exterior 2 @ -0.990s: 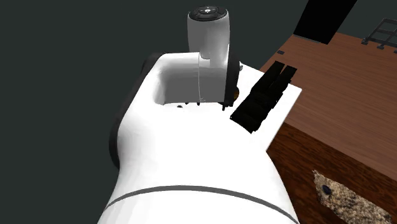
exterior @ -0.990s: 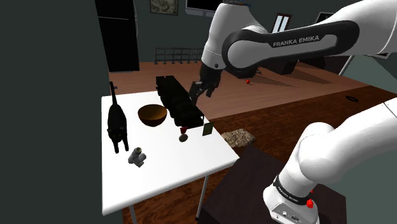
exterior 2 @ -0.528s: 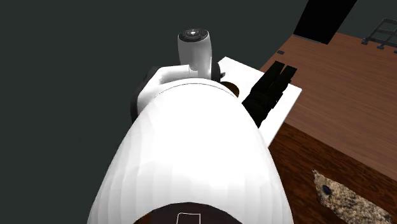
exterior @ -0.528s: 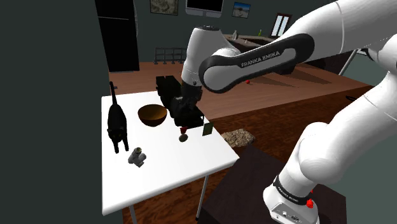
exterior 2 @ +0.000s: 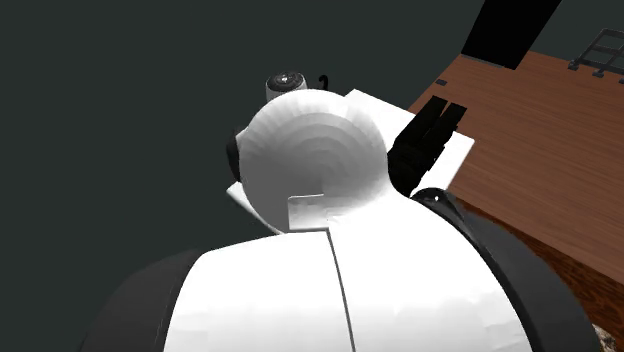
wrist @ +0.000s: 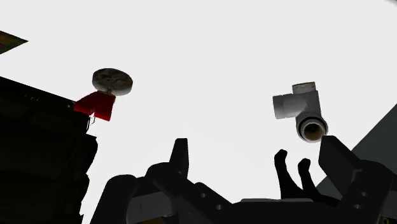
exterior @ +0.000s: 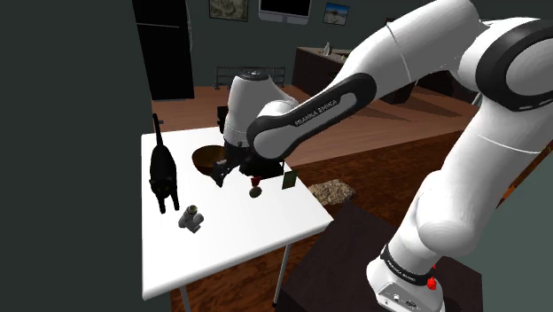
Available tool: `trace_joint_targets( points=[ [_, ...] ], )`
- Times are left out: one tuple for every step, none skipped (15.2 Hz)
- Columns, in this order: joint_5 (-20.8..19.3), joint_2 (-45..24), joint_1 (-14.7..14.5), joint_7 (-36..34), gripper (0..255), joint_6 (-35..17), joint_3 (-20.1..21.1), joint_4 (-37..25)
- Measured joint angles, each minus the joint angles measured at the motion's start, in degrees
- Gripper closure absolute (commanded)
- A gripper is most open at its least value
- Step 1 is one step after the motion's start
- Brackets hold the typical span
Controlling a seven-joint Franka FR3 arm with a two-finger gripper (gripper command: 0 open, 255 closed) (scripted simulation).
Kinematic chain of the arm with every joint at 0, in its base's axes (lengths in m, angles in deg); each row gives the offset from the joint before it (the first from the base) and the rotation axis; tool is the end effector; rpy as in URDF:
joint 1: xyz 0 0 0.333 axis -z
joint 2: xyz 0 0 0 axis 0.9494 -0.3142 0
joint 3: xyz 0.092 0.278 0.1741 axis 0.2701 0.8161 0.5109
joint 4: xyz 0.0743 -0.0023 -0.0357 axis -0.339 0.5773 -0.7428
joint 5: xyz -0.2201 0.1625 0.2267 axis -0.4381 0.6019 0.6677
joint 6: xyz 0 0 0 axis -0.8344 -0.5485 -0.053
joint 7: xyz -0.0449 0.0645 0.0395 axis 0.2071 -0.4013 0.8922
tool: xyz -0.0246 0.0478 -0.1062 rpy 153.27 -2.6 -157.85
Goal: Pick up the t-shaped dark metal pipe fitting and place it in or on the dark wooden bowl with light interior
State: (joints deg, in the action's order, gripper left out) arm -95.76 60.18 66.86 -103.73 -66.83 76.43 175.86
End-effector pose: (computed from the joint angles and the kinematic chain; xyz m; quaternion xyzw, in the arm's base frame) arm 0.4676 0.1838 0.4128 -0.9946 0.0030 -0.1032 0.0030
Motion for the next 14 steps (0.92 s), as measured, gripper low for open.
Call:
trace_joint_targets(
  points=[
    [-1.1,-2.3,-0.2,-1.1,0,-1.1,0.2,-1.1],
    [-2.1,-4.5,-0.5,-2.2,0,-1.8,0.4,-2.5],
    [-2.8,-6.0,-0.8,-2.9,0,-2.3,0.5,-3.4],
    [-4.0,-8.0,-1.2,-4.2,0,-3.3,0.6,-4.2],
    [-4.9,-9.9,-1.6,-5.1,0,-4.1,0.6,-5.2],
    [-5.9,-11.9,-2.2,-6.1,0,-4.4,0.6,-6.8],
    [-7.2,-14.7,-2.7,-7.1,0,-5.2,0.3,-8.6],
    [-8.3,-17.0,-3.5,-8.2,0,-5.7,0.0,-10.3],
    [-9.2,-19.5,-4.1,-8.9,0,-6.1,-0.3,-12.2],
    [-9.9,-21.5,-4.7,-9.5,0,-6.3,-0.5,-13.9],
    [-10.7,-23.6,-5.5,-10.3,0,-6.6,-0.8,-15.7],
    [-11.4,-25.8,-6.3,-10.9,0,-6.9,-1.2,-17.6],
    [-11.9,-27.4,-6.9,-11.5,0,-7.1,-1.4,-18.9],
    [-12.2,-28.3,-7.4,-11.9,0,-7.3,-1.6,-19.6]
  ],
)
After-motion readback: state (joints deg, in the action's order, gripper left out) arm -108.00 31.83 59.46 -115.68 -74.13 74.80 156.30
